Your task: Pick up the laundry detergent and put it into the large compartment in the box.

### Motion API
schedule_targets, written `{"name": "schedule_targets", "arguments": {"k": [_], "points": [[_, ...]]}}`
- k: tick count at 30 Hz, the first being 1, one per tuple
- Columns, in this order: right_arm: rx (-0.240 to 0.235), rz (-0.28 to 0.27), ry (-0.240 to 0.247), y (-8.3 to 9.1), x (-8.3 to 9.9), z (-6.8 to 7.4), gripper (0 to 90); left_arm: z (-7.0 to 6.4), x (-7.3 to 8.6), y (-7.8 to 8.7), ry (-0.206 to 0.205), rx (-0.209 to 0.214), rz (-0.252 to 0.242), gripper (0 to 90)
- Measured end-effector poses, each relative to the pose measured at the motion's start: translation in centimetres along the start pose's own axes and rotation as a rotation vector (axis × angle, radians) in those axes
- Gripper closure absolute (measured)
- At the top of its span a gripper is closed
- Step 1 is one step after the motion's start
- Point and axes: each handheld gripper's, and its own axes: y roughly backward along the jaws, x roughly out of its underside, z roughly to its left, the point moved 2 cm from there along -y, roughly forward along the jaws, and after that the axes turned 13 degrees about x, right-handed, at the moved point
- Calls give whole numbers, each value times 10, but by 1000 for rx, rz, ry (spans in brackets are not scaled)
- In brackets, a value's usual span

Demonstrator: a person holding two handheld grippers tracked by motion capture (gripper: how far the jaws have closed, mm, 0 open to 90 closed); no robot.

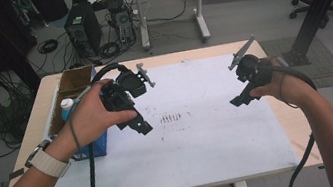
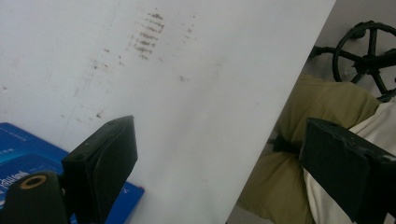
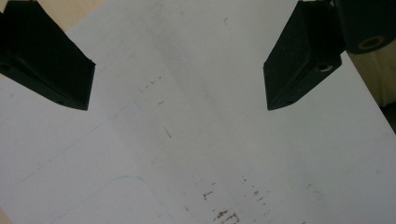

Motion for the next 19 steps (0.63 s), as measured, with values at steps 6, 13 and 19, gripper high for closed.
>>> {"name": "schedule_targets", "arguments": {"k": [6, 13, 19], "points": [[1, 2, 1, 0, 1, 0, 90, 3, 1, 0, 8, 5, -8, 114], [1, 2, -2, 0, 1, 0, 91, 3, 2, -1, 10, 4, -14, 115], [3, -2, -2, 1, 1, 1, 91, 3, 2, -1, 9, 6, -15, 114]]}}
